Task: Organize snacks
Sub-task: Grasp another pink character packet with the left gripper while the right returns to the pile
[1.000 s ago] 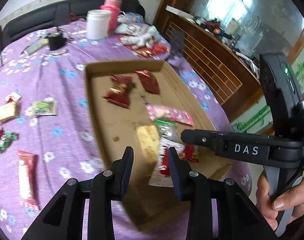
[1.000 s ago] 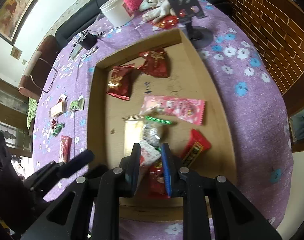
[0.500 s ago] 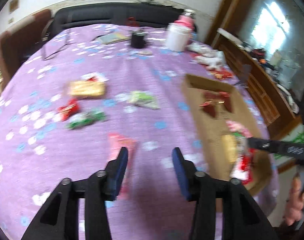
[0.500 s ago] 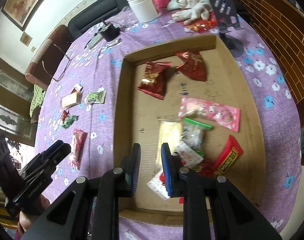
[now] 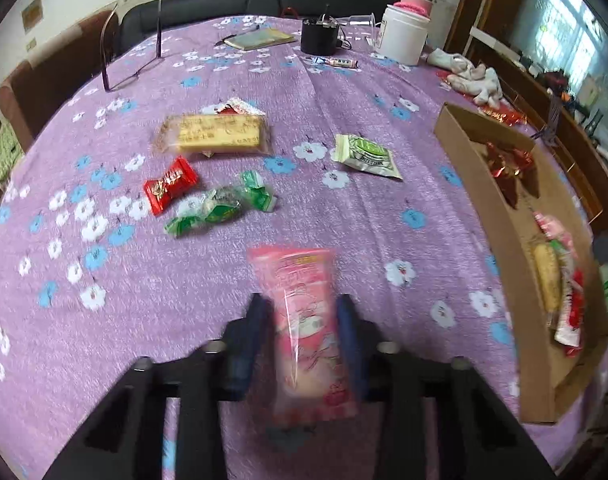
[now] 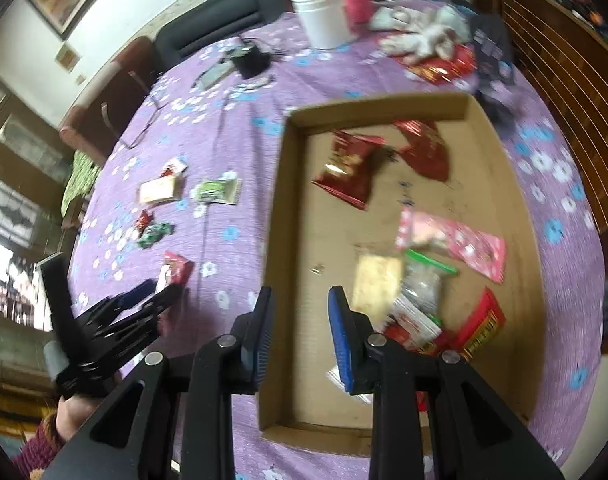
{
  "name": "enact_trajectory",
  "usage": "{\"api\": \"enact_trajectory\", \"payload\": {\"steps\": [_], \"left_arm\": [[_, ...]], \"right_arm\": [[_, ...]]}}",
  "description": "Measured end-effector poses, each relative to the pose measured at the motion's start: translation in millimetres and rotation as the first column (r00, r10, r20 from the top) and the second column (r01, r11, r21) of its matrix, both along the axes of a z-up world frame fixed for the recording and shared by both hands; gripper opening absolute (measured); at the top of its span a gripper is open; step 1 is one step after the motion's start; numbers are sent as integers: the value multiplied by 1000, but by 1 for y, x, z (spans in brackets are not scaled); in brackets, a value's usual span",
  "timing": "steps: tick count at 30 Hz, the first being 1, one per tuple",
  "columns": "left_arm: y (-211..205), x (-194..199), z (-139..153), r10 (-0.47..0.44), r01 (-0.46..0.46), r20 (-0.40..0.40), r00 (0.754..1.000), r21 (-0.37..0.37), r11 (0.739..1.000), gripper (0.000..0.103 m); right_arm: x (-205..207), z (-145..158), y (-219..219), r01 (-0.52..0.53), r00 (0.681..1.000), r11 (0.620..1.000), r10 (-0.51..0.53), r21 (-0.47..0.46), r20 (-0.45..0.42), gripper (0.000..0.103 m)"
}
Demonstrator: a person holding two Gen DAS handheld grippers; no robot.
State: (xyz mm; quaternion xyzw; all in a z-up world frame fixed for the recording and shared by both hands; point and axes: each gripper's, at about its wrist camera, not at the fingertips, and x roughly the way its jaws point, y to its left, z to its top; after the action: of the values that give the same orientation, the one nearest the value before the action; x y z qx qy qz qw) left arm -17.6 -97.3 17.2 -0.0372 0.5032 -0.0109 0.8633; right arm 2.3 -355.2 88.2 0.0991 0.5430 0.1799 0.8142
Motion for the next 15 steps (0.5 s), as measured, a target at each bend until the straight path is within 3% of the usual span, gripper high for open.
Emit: {"api": "enact_trajectory", "payload": {"steps": [4, 8, 11, 15], "left_arm": [[16, 0, 0, 33, -33, -2, 999, -3, 999, 27], [41, -15, 0, 76, -76, -9, 997, 5, 997, 27], [58, -27, 0, 105, -105, -17, 994, 13, 994, 27], [72, -39, -1, 116, -116, -22, 993, 14, 993, 27]], "right_arm": [[16, 16, 28, -110, 993, 994, 109, 21, 39, 27], [46, 18, 66, -213, 977, 975, 213, 66, 12, 35], [79, 7, 100, -253, 966, 962, 257, 104, -26, 35], [132, -23, 134, -235, 969, 970, 238, 60, -62, 35]]}}
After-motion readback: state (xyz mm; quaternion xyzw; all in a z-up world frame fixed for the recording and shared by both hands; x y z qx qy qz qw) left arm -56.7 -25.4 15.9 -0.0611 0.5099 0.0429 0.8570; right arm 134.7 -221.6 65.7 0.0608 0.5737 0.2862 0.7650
